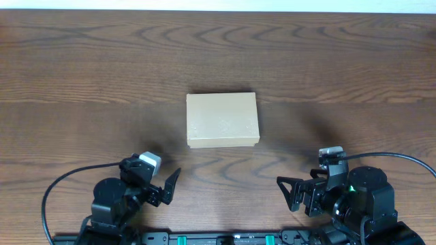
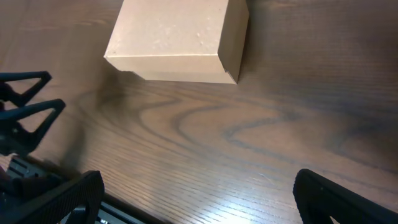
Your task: Pack container
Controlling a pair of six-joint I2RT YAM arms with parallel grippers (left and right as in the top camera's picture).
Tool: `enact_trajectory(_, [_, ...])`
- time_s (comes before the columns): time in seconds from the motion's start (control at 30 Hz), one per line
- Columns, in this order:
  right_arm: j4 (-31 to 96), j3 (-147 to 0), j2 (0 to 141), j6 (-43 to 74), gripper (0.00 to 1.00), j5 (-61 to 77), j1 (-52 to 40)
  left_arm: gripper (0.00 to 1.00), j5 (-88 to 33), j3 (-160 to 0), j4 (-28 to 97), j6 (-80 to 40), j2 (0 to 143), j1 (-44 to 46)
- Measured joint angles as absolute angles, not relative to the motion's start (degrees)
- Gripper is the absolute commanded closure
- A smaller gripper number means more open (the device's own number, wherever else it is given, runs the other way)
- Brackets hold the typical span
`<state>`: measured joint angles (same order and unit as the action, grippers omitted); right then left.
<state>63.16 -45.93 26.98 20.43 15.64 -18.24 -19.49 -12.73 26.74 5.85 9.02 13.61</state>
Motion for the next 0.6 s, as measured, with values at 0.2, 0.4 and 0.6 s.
enact_trajectory(0.2, [63.2, -45.9, 27.0, 20.4, 0.01, 15.6, -18.2, 0.05, -19.8, -7.6, 21.5, 5.2, 3.5, 13.5])
enact_trajectory(0.4, [63.2, -45.9, 27.0, 20.4, 0.01, 15.6, -18.2, 0.05, -19.7, -7.4, 20.0, 4.4, 0.7, 13.5])
enact_trajectory(0.6, [63.2, -45.9, 27.0, 20.4, 0.01, 15.6, -18.2, 0.05, -19.7, -7.4, 19.9, 4.4, 0.7, 13.5])
